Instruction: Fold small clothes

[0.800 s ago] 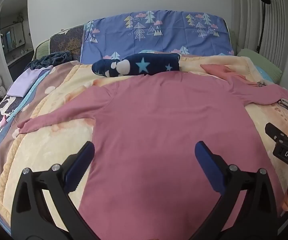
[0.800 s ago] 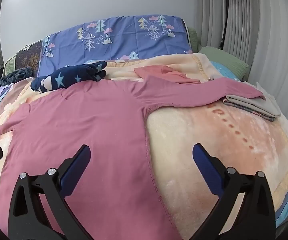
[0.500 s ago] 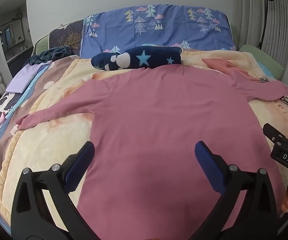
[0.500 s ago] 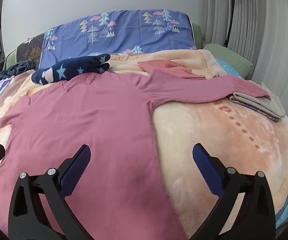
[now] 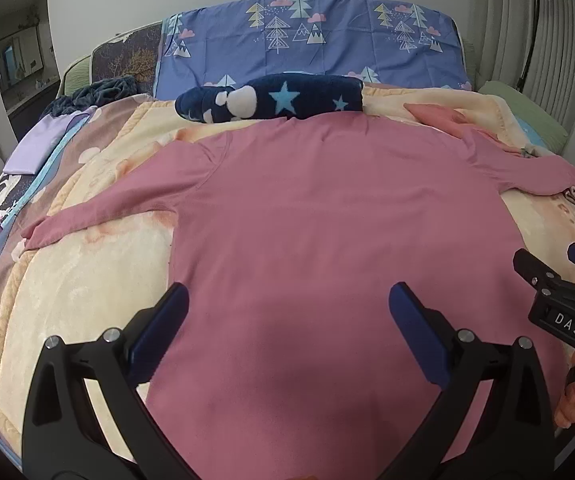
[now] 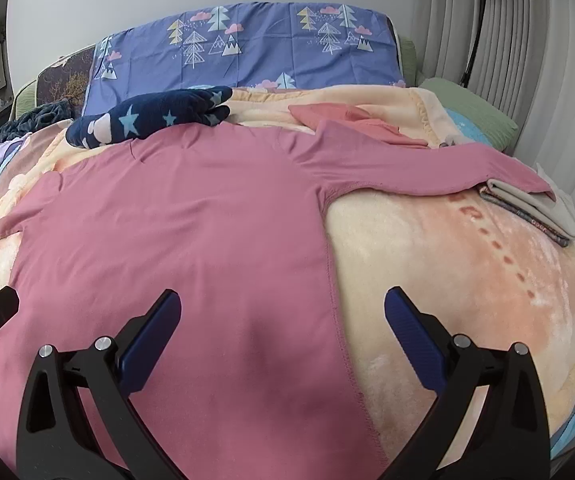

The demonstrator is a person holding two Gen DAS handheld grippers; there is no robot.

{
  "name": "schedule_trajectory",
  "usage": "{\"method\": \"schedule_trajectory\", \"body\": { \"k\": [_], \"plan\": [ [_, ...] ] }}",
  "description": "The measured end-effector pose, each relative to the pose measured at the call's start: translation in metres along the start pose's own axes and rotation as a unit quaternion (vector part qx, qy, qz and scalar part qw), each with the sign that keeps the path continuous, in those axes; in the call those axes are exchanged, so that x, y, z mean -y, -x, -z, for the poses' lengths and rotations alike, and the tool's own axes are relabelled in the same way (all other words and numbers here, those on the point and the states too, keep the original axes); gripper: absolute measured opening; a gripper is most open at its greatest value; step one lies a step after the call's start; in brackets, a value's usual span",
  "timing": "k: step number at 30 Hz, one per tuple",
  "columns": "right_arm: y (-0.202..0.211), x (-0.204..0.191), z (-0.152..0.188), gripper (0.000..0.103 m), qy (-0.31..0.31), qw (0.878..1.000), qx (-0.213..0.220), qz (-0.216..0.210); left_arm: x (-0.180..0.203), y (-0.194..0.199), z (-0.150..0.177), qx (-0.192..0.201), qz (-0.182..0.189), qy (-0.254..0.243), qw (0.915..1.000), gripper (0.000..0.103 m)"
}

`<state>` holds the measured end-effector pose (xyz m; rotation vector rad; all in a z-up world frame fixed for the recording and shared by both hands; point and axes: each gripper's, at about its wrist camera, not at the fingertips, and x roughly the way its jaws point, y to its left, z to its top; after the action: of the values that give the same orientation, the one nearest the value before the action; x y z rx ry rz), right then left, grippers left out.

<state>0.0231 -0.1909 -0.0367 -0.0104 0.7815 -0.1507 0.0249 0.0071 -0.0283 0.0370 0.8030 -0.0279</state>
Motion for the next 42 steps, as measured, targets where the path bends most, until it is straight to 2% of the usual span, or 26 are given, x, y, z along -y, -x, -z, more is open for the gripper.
{"method": "schedule_trajectory", "body": {
  "k": [13,18,26,35,42],
  "plan": [
    [-0.007,-0.002,0.003,0.102,0.006,1.0,-0.008,0.003,-0.004,-0.017,0.008,-0.019,0.009,0.006,0.9998,0.101],
    [-0.01,-0.003,0.006,0.102,0.007,1.0,-0.014,0.003,-0.011,-0.02,0.014,-0.009,0.037,0.024,0.999,0.101],
    [-0.014,-0.004,0.007,0.102,0.006,1.0,-0.017,0.0,-0.009,-0.025,0.017,-0.014,0.03,0.016,0.9993,0.101],
    [-0.014,-0.008,0.004,0.102,0.014,1.0,-0.021,0.006,-0.006,-0.034,0.016,-0.058,0.066,0.019,0.996,0.101],
    [-0.02,-0.008,0.005,0.102,0.01,0.999,-0.033,0.008,-0.009,-0.034,0.018,-0.056,0.072,0.023,0.9956,0.101]
  ]
}}
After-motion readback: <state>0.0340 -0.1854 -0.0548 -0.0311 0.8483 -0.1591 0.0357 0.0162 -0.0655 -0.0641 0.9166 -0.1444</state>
